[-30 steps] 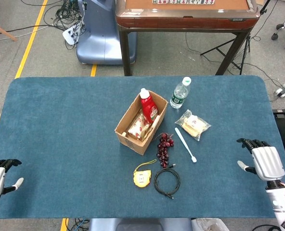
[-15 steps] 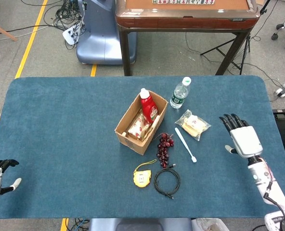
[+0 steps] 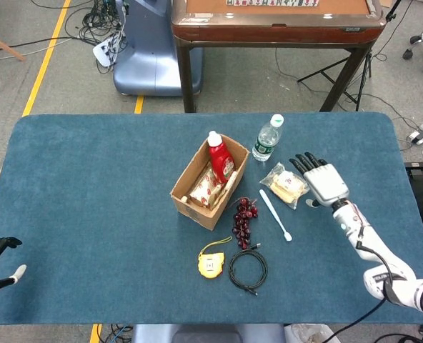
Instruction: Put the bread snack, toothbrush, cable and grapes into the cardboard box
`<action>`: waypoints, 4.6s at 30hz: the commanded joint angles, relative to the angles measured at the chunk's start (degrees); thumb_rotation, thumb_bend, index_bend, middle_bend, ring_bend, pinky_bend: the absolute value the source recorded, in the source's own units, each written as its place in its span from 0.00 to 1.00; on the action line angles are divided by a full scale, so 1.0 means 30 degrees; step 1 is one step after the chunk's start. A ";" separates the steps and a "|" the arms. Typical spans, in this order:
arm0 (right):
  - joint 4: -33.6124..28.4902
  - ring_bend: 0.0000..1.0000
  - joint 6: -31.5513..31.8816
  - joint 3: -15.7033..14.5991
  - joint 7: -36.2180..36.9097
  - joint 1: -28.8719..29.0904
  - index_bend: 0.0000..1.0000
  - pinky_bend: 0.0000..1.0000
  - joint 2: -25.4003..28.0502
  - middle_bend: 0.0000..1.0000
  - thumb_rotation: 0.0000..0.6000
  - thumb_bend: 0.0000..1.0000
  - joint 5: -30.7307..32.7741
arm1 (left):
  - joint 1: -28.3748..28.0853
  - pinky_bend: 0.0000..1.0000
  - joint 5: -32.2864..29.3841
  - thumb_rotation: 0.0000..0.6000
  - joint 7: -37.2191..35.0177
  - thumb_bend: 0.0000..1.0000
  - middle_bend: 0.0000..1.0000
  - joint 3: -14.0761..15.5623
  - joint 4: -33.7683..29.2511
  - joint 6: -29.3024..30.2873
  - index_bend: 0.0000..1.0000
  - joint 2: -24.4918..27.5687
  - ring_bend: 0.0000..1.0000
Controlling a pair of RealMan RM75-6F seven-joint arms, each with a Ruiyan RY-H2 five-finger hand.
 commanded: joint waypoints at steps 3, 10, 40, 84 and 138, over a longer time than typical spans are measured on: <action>0.1150 0.01 -0.1513 -0.0133 -0.0195 0.1309 0.00 0.26 -0.0925 0.04 1.00 0.00 0.0613 | 0.0060 0.49 -0.0067 1.00 -0.0070 0.21 0.40 -0.0025 -0.0024 0.0040 0.38 0.0052 0.31; 0.2181 0.01 -0.3117 -0.0547 -0.0486 0.2560 0.00 0.26 -0.1801 0.04 1.00 0.00 0.1409 | 0.0122 0.49 -0.0127 1.00 -0.0182 0.21 0.40 -0.0067 -0.0053 0.0076 0.38 0.0125 0.31; 0.4297 0.14 -0.5158 -0.2525 -0.2198 0.4632 0.03 0.35 -0.3322 0.24 1.00 0.00 0.5392 | 0.0235 0.49 -0.0153 1.00 -0.0401 0.21 0.41 -0.0099 -0.0141 0.0045 0.38 0.0274 0.31; -0.9605 0.45 0.4319 0.0867 -0.5469 0.4796 0.29 0.54 0.4233 0.49 1.00 0.00 0.5912 | 0.0197 0.49 -0.0327 1.00 -0.0277 0.21 0.41 -0.0110 -0.0151 -0.0236 0.38 0.0231 0.31; -0.7731 0.51 0.9665 -0.2664 -0.2580 0.1636 0.27 0.63 0.2747 0.57 1.00 0.00 -0.4889 | 0.0445 0.49 0.0024 1.00 -0.0370 0.21 0.41 -0.0014 -0.0539 0.0181 0.38 0.0533 0.31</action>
